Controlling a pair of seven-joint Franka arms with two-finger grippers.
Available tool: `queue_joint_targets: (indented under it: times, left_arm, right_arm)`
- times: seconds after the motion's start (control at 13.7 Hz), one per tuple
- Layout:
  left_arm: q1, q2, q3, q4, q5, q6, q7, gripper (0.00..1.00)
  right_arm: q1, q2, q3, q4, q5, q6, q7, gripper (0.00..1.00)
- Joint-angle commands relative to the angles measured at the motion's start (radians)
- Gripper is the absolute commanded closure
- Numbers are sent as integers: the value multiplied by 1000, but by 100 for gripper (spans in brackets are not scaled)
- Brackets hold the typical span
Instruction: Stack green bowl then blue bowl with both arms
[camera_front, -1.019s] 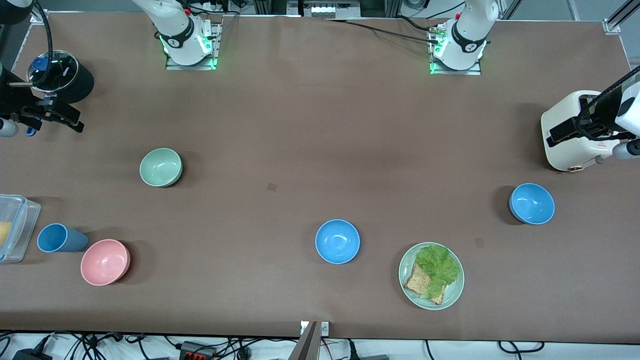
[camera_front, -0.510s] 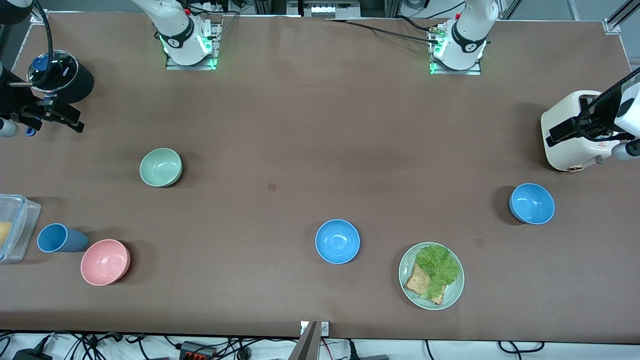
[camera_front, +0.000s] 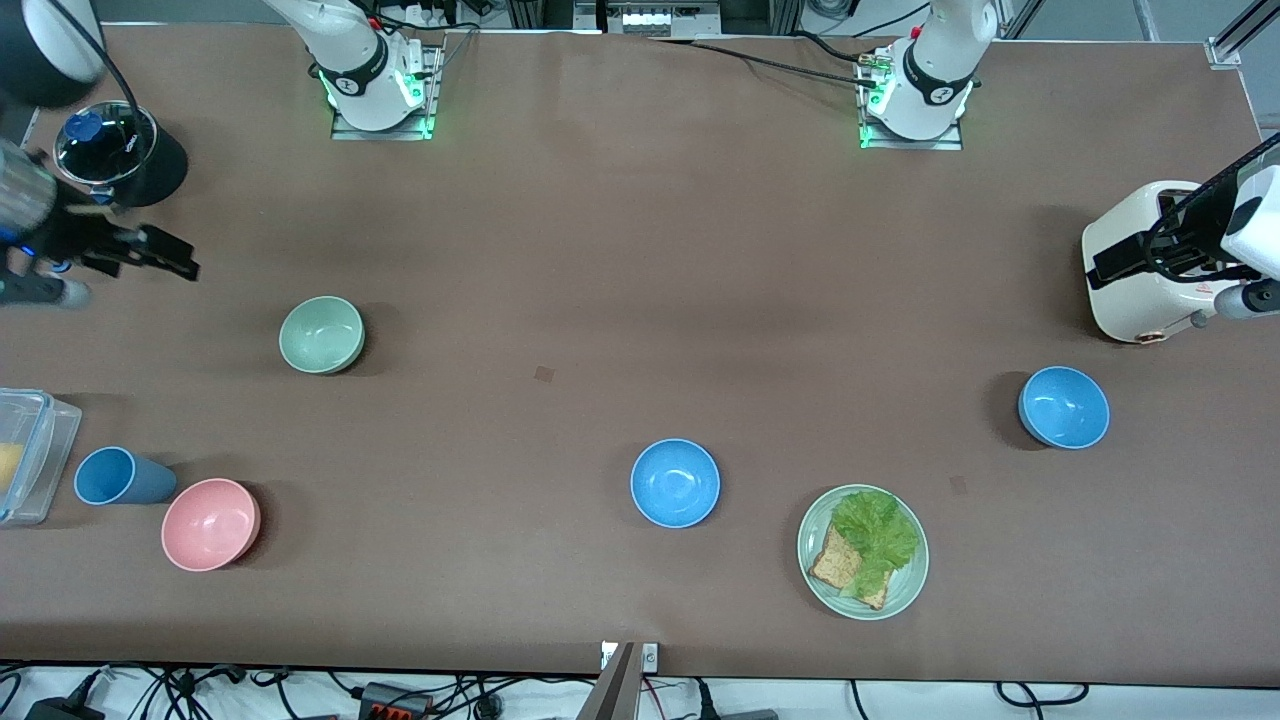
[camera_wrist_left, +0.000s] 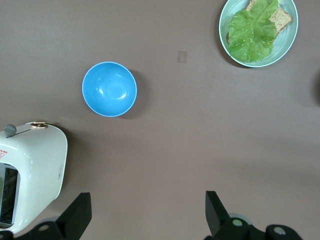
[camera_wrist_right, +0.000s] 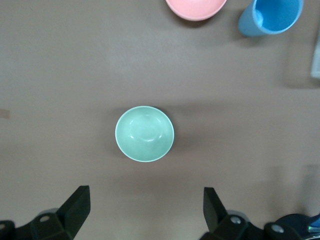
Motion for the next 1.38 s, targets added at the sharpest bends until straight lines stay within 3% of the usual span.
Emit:
queue_joint_targets:
  times: [0.0,0.36,0.87,1.31]
  left_arm:
    - [5,15,-3,33,-10,-28,18,0]
    - [6,16,-3,31,-9,-34,16,0]
    - [8,21,-3,31,-6,-46,19,0]
    - [6,23,-3,31,-4,-51,18,0]
  right_arm:
    - [-5,119,-1,-4,-2,31,6,0]
    - [-28,314,-7,-31,-8,161,3,0]
    - [-51,439,-7,-38,-7,198,-4,0]
    - [-54,448,-7,-99,-7,198,-5,19]
